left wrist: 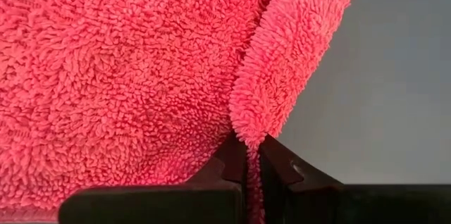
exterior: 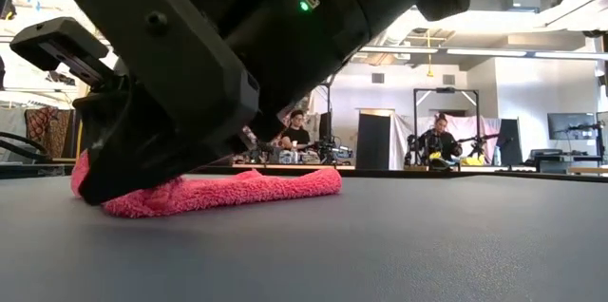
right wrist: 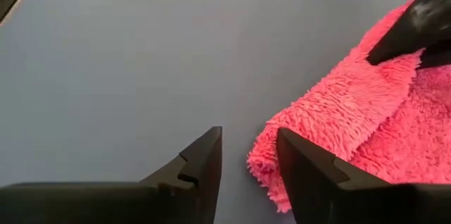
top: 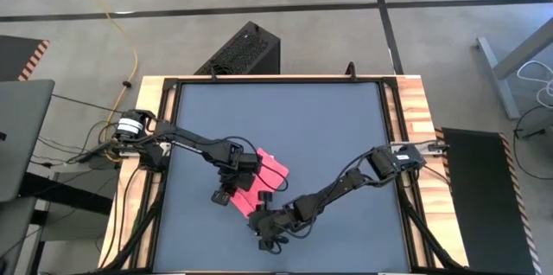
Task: Roll towel
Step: Roll the red microfiber cloth
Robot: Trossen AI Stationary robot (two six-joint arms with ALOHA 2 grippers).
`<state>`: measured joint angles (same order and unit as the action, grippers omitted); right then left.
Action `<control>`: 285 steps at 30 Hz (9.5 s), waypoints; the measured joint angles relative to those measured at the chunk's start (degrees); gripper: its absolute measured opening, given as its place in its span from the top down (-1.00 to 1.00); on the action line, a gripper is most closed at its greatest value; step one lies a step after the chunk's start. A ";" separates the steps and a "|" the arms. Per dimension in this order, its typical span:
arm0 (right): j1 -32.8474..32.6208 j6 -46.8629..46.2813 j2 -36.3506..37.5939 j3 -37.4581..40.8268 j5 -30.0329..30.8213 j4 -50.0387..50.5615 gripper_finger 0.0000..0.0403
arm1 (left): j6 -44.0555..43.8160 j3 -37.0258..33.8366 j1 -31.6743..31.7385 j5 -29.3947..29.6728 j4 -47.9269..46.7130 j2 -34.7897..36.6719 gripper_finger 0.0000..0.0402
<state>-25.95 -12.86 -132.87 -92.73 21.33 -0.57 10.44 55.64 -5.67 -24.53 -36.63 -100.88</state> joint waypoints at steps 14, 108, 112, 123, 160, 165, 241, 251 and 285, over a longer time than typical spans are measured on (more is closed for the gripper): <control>0.23 -9.96 0.14 0.11 1.58 4.58 0.46 | 2.02 -0.02 0.00 -2.67 -1.97 0.00 0.80; -2.78 -66.55 4.84 15.75 10.86 -25.38 0.96 | -15.69 -25.89 -1.92 -9.46 35.41 11.26 1.00; -1.85 -72.44 5.13 15.91 7.70 -23.09 0.96 | -15.64 -25.21 -1.45 -9.79 34.07 11.23 1.00; -0.98 -86.51 5.21 15.61 -0.99 -11.12 0.96 | -15.74 -22.84 -1.40 -11.08 29.84 11.23 1.00; 4.01 -98.56 5.08 15.78 -11.46 -4.49 0.96 | -10.00 -19.06 1.85 -15.02 31.26 19.13 1.00; 4.42 -98.23 5.08 15.78 -11.48 -4.39 0.96 | -6.15 -19.15 -1.50 -10.97 31.25 19.58 0.95; 5.06 -73.47 13.58 16.35 -2.34 0.83 0.49 | -8.19 -19.32 -1.87 -4.06 36.20 8.04 1.00; 1.48 -42.44 14.36 16.09 4.15 -13.23 0.49 | -7.65 -19.37 0.49 -6.52 34.83 8.02 1.00; 3.20 8.11 9.06 10.75 -2.84 -5.65 -0.04 | -8.33 -19.39 1.40 -8.02 34.28 8.02 1.00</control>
<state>-22.75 -4.75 -123.81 -81.98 18.49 -6.22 2.11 36.25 -4.27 -32.56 -2.35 -92.86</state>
